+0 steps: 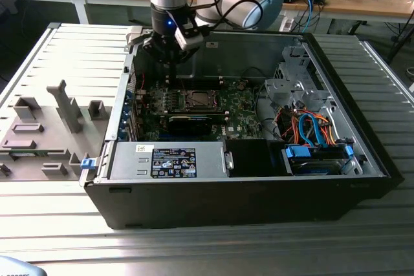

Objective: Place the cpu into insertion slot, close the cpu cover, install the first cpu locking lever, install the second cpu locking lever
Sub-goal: 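Install the first cpu locking lever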

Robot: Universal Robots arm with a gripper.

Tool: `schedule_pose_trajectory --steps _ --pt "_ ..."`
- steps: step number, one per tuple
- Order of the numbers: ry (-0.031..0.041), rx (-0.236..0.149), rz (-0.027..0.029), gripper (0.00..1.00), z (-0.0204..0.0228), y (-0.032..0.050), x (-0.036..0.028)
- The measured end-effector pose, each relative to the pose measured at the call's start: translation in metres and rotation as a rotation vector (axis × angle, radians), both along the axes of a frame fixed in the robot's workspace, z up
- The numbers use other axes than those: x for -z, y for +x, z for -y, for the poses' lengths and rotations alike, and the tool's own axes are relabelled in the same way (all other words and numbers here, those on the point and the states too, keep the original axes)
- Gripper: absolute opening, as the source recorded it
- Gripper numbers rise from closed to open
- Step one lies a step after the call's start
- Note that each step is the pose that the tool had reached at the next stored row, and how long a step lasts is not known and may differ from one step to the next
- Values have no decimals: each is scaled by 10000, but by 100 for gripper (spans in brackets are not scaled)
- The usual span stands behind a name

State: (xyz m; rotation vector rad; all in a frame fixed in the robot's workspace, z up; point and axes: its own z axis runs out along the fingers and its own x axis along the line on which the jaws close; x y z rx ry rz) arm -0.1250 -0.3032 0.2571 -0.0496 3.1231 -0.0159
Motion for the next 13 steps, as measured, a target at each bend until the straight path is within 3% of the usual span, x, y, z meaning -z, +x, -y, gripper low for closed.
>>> schedule_pose_trajectory --steps 13 --pt "-1 -10 -4 11 -1 78 -1"
